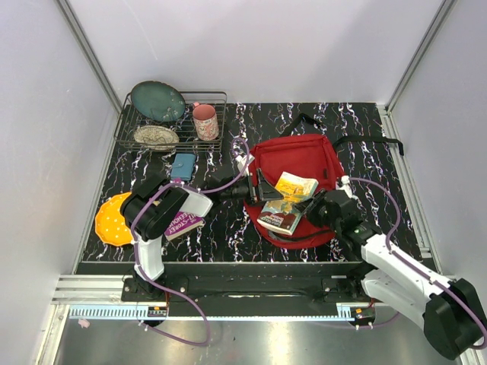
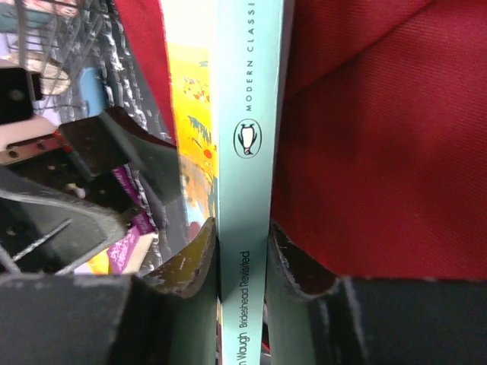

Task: Pack the student bag
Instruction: Adjust the book.

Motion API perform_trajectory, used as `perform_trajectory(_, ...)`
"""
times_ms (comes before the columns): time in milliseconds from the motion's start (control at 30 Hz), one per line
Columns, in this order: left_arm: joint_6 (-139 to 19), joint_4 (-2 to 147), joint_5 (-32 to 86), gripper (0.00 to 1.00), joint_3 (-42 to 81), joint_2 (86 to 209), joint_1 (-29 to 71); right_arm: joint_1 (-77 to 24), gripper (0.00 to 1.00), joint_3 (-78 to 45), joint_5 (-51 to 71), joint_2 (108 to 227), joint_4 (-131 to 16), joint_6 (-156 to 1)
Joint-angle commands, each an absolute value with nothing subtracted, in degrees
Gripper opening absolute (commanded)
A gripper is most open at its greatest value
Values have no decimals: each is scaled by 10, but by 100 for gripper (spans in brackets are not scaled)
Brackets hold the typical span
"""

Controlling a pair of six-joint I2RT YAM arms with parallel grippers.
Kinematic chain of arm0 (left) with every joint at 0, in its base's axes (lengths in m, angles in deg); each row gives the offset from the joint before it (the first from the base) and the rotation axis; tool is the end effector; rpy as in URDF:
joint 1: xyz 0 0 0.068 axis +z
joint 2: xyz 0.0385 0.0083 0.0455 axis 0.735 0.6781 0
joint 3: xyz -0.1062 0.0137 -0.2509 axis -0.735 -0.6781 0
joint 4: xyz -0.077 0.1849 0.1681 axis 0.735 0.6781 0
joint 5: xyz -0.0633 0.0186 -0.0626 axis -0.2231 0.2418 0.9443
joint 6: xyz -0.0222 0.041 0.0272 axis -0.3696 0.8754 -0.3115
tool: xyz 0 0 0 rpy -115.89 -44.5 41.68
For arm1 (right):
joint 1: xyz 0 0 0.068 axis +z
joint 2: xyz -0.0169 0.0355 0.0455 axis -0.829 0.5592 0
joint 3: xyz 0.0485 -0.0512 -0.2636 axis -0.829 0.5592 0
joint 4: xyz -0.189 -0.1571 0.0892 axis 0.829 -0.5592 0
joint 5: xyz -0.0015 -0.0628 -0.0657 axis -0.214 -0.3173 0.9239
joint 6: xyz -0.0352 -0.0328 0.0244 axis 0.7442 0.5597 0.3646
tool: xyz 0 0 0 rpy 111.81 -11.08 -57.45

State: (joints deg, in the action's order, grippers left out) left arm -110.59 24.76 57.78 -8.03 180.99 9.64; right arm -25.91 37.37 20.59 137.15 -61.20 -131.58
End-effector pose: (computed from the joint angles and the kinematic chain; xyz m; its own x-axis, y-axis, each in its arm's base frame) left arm 0.2747 -0.2403 0.1418 -0.9371 -0.1411 -0.3192 0.2781 0.2504 -0.9273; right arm 0.1627 0.0922 0.1908 -0.6369 0.6373 -0.4339 0.1859 0.6732 0.7158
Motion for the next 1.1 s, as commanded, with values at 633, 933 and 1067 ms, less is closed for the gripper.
perform_trajectory(633,-872,613,416,99,-10,1471,87,-259,0,240,-56,1230,-505,-1250)
perform_trajectory(933,-964,492,527,99,-39,1440,116,-259,0,209,-123,1209,-417,-1277)
perform_trajectory(1067,-1038,379,568,99,-82,1445,130,-259,0,201,-138,1213,-386,-1282)
